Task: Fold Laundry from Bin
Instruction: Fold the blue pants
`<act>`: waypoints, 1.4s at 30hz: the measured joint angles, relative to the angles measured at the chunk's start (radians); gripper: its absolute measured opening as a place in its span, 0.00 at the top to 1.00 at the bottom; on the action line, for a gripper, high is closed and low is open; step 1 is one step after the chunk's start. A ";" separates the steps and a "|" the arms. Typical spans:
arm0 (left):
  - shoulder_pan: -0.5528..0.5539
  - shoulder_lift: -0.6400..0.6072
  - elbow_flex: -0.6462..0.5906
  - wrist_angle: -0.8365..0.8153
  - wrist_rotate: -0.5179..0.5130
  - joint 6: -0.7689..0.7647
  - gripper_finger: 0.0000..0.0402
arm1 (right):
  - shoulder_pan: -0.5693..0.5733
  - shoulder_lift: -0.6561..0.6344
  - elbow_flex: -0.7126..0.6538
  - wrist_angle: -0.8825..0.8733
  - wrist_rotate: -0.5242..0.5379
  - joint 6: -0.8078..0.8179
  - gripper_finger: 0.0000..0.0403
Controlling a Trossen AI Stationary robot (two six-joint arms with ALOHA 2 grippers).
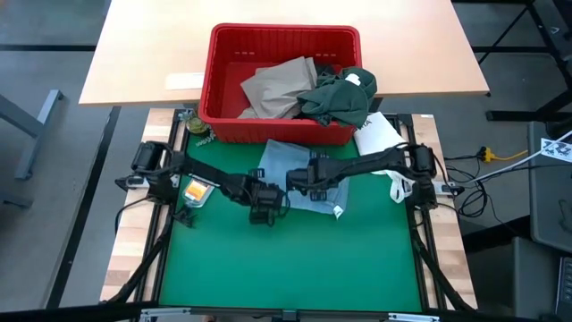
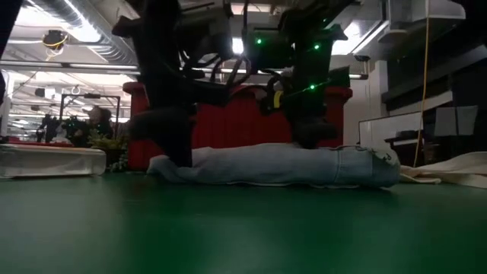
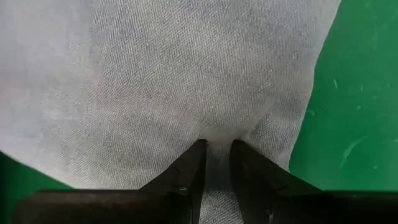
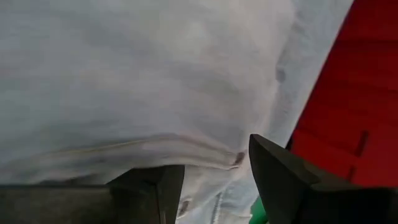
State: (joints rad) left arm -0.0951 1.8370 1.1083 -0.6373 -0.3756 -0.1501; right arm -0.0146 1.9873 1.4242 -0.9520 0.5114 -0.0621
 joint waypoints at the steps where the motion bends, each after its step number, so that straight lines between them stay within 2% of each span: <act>1: 0.005 0.000 0.000 0.000 0.018 -0.001 0.82 | -0.007 0.000 0.000 0.004 -0.010 -0.003 0.56; 8: -0.036 -0.001 0.000 -0.001 0.060 -0.047 0.82 | -0.002 0.000 0.000 0.086 -0.100 -0.049 0.56; 14: -0.100 -0.025 -0.001 -0.013 0.080 -0.058 0.82 | 0.026 0.000 0.000 0.133 -0.106 -0.053 0.56; 29: -0.279 -0.209 -0.002 -0.037 0.113 -0.134 0.82 | 0.028 0.000 0.000 0.130 -0.119 -0.085 0.56; 34: -0.360 -0.283 -0.002 -0.106 0.107 -0.136 0.82 | 0.028 0.000 0.003 0.121 -0.119 -0.085 0.56; 42: -0.455 -0.428 0.000 -0.134 0.090 -0.211 0.82 | 0.036 -0.002 0.127 0.096 -0.146 -0.086 0.56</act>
State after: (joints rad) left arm -0.5505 1.4092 1.1084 -0.7718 -0.2860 -0.3614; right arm 0.0216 1.9850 1.5511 -0.8560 0.3653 -0.1482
